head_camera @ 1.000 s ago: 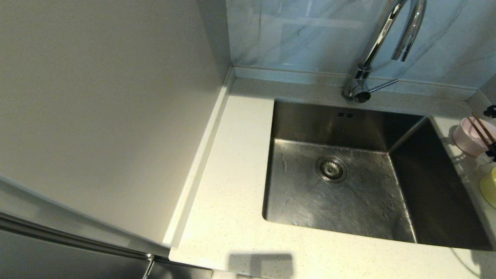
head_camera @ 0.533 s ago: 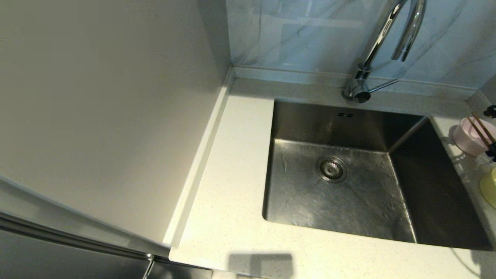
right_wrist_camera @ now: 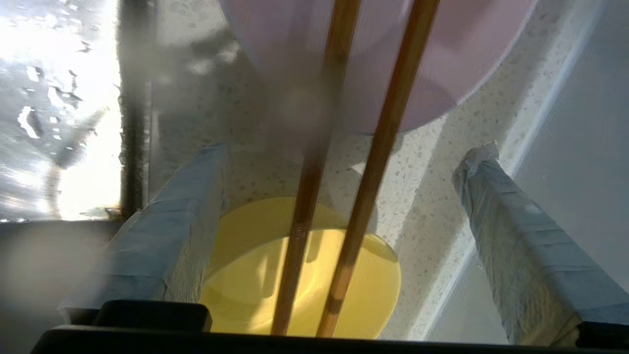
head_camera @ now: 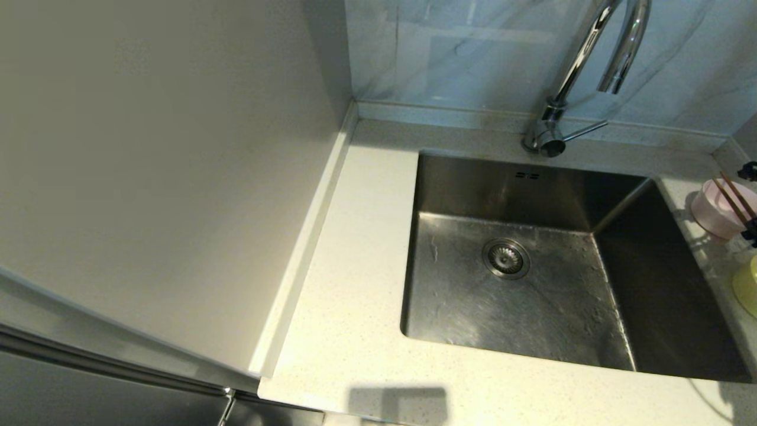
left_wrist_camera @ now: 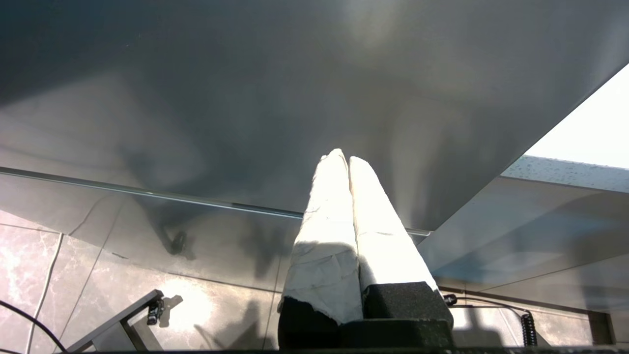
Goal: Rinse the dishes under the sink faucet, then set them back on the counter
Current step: Put the chopsticks into the sink
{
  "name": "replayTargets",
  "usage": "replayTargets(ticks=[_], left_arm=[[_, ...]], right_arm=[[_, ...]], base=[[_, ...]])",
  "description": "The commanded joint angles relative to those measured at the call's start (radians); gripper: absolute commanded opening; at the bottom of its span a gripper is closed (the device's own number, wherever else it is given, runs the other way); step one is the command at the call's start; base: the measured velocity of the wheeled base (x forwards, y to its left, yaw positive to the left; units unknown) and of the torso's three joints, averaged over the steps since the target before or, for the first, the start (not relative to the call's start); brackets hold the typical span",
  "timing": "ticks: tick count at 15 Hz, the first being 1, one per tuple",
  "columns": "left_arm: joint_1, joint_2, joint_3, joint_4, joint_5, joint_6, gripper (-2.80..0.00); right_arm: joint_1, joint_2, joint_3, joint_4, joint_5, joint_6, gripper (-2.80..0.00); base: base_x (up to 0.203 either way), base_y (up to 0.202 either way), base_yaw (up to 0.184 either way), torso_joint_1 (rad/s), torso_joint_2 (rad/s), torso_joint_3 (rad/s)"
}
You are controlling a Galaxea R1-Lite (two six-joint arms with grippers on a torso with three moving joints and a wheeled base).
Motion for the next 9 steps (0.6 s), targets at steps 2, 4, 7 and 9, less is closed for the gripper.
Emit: replayTargets(ticks=[2,4,7,9], left_arm=[[0.0,-0.003,0.0,0.0,0.001,0.0,-2.8],[0.0,-0.003,0.0,0.0,0.001,0.0,-2.8],[0.0,-0.003,0.0,0.0,0.001,0.0,-2.8],[0.0,-0.003,0.0,0.0,0.001,0.0,-2.8]], right_arm=[[0.0,0.004,-0.005,0.002,-0.012,-0.004,0.0],[0.0,0.004,-0.002,0.003,-0.009,-0.002,0.0],[0.0,0.004,-0.003,0.004,0.0,0.004,0.0],[0.0,0.005,-0.002,0.004,0.0,0.007,-2.8]], base=[[0.0,0.0,0.0,0.0,0.0,0.0],[0.0,0.0,0.0,0.0,0.0,0.0],[0.0,0.0,0.0,0.0,0.0,0.0],[0.0,0.0,0.0,0.0,0.0,0.0]])
